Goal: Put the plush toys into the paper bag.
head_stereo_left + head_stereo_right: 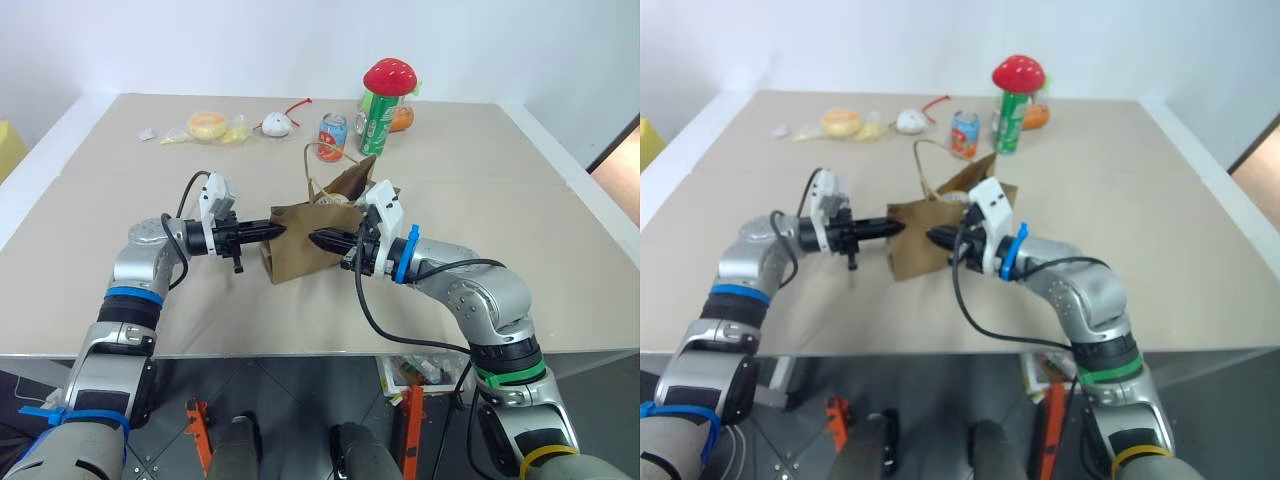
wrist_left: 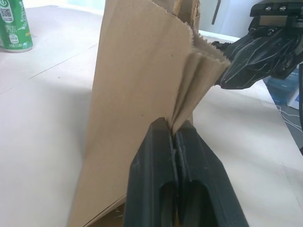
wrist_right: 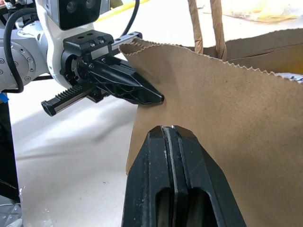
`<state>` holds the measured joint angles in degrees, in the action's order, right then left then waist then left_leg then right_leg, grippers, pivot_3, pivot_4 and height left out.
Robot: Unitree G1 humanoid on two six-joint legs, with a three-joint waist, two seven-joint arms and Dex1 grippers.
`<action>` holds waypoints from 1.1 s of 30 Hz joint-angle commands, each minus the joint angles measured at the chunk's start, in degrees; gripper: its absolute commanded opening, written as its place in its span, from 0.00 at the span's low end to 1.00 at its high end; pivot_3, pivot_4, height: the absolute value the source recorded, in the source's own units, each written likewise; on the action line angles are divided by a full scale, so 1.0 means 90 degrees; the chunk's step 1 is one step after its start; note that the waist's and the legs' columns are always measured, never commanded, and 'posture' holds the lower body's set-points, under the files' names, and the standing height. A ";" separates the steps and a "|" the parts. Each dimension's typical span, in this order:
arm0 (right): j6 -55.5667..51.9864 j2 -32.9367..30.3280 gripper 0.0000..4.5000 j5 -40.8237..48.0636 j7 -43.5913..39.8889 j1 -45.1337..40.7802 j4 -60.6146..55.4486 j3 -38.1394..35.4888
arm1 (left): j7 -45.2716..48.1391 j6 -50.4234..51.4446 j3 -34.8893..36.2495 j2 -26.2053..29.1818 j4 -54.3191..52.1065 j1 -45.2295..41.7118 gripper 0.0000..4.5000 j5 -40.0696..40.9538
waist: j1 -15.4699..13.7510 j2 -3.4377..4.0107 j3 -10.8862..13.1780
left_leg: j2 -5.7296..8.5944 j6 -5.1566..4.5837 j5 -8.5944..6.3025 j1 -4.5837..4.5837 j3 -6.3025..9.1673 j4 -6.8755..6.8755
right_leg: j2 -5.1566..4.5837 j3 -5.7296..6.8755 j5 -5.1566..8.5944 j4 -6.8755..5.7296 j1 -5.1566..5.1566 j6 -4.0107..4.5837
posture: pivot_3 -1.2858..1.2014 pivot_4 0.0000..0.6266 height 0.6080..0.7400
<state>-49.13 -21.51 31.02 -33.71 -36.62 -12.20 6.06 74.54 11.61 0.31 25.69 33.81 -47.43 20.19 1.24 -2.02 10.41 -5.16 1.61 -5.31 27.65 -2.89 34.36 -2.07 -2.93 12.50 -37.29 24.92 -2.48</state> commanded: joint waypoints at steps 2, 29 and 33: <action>-0.0164 -0.0256 0.00 0.0700 -0.0389 0.0000 -0.0784 -0.0600 | -0.0055 -0.0146 0.0005 0.0012 -0.0351 0.0041 0.00 -0.0035 | -0.0001 0.0000 0.0000 | 0.0000 0.0000 0.0000 0.0000 0.0000 0.0000 | 0.0000 0.0000 0.0000 0.0000 0.0000 0.0000 | 0.52 0.24 1.00; -0.0287 -0.2331 0.00 0.2422 -0.1014 0.0408 -0.0704 -0.2899 | 0.1896 -0.0838 -0.0070 0.0673 0.1055 -0.0342 0.00 0.0126 | 0.0002 0.0002 0.0000 | -0.0001 -0.0001 0.0000 -0.0008 -0.0001 0.0000 | 0.0000 -0.0007 0.0001 0.0000 -0.0001 0.0002 | 0.52 0.24 1.00; -0.0280 -0.2384 0.00 0.2401 -0.1015 0.0392 -0.0728 -0.2851 | 0.1920 -0.1158 -0.0095 0.0487 0.1491 -0.0560 0.00 -0.0006 | -0.0006 0.0002 0.0000 | 0.0000 -0.0001 0.0000 -0.0007 -0.0002 0.0002 | -0.0001 -0.0007 0.0001 0.0000 -0.0002 0.0002 | 0.52 0.24 1.00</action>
<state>-52.67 -41.25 52.58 -42.52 -32.11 -17.69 -19.02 91.65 4.11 -1.06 30.73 44.49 -49.65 21.46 1.19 -2.01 10.41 -5.17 1.61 -5.30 27.59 -2.90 34.39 -2.08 -3.00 12.51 -37.29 24.89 -2.47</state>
